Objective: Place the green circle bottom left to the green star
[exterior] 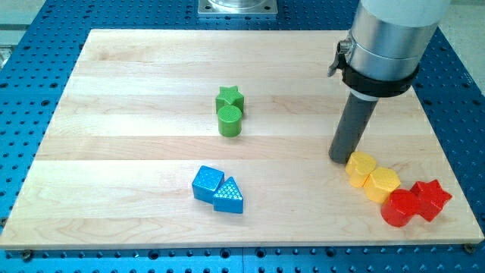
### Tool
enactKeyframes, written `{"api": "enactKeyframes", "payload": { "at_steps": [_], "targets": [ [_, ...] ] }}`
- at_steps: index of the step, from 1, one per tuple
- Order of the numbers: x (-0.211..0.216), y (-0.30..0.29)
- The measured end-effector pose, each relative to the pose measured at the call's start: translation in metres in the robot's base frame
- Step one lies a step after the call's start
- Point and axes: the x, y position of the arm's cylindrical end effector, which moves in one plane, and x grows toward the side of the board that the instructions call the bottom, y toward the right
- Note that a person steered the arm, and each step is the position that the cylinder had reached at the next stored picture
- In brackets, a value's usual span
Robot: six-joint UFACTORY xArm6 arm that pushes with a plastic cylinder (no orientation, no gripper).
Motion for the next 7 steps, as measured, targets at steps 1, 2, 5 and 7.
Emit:
{"api": "enactKeyframes", "payload": {
  "at_steps": [1,2,5,7],
  "targets": [
    [-0.055,-0.055],
    [-0.143,-0.121],
    [-0.173,-0.136],
    [-0.090,-0.054]
  ]
}}
